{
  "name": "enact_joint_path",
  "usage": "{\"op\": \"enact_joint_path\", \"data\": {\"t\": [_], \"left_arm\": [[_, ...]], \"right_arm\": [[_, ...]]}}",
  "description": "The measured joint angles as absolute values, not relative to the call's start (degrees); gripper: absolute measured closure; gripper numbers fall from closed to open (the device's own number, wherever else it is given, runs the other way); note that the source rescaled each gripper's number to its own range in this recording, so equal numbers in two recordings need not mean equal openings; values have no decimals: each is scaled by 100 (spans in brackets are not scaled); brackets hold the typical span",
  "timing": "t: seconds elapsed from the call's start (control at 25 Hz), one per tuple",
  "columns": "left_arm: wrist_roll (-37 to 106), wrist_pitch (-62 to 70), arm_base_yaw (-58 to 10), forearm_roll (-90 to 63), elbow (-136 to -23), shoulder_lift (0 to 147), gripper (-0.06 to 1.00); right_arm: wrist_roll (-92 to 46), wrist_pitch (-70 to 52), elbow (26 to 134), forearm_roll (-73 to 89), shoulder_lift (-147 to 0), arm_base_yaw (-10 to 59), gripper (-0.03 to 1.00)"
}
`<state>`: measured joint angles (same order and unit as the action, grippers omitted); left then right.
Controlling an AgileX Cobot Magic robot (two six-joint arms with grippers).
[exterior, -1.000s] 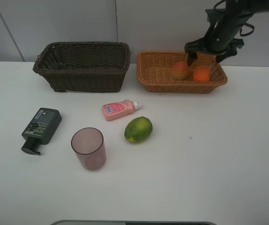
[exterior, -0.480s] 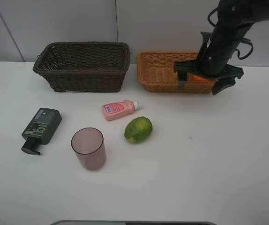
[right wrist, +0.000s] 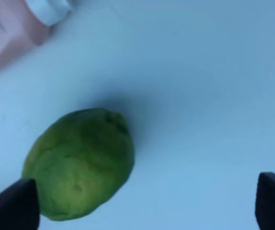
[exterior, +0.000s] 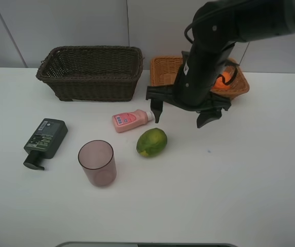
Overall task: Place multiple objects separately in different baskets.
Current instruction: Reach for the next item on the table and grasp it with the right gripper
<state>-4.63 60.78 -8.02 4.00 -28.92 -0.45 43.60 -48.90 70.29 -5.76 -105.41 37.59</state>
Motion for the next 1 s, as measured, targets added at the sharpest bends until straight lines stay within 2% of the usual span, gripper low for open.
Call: {"op": "enact_joint_path", "data": {"t": [0.28,0.6,1.0], "left_arm": [[-463,6078,-802,400,-2892,-45,3],[-463,6078,-802,400,-2892,-45,3],[-463,6078,-802,400,-2892,-45,3]], "right_arm": [[5480,-4725,7185,-689,-10759,4129,-3],[5596,-5266,7971,-910,-11509,4224,-3],[5637,-5089,7977,-653,-12000,4224,-3]]}}
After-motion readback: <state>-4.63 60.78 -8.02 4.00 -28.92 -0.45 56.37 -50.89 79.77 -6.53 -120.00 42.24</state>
